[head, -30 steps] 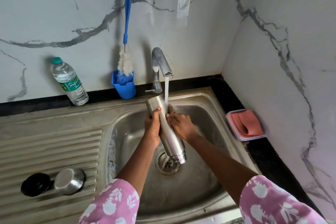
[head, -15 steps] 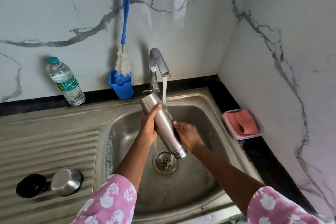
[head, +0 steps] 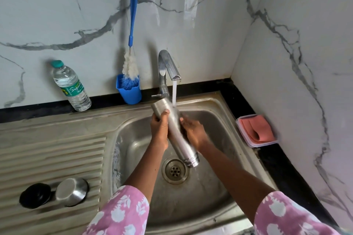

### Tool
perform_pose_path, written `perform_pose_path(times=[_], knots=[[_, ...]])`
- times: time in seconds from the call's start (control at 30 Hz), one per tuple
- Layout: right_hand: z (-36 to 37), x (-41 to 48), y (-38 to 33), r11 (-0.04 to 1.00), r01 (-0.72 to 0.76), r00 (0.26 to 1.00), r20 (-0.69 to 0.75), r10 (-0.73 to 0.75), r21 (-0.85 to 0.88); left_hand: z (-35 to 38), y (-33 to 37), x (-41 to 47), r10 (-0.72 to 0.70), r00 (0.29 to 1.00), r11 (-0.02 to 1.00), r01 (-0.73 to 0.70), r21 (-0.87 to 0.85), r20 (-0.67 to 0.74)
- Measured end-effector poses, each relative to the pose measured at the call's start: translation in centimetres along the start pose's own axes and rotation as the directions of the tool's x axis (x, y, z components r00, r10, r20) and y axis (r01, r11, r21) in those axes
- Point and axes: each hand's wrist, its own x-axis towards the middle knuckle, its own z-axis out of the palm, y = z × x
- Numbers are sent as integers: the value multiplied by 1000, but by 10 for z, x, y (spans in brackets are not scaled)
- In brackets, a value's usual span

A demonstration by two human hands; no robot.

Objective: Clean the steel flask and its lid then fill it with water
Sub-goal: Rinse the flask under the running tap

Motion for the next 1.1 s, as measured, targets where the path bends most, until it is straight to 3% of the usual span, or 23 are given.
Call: perform_pose_path(times=[0.1,0.2,0.33,0.5,0.63,0.73,0.8,0.93,1.1], knots=[[5,-11,24,969,-247,969,27,248,-27,-2,2,3,1,1000,999,-2,-38,-28],[7,-1,17,931,-343,935,52,352,-127,-1,-3,3,-1,999,999,-1,-47,-49],[9,28,-16,957,-289,956,60,287,32,6,-4,-1,-13,999,995,9,-95,-37],[0,47,-49,978,-71,997,-12,75,194,8,-7,-7,58,995,998,-57,-25,82],[2,15,-34,997,79,997,-16,-79,3,4,-6,0,55,997,998,-54,-27,59],[8,-14,-3,975,83,994,88,-66,-204,-2,0,7,-90,996,993,91,-79,11],[12,-24,11,983,26,997,81,-11,-182,-7,0,8,-143,990,985,143,-96,2],[9,-4,-8,976,6,998,69,9,-218,-11,-1,2,-195,960,961,228,-156,199],[1,27,-38,937,196,980,21,-198,-289,-6,-3,-7,-190,926,959,246,-141,326]])
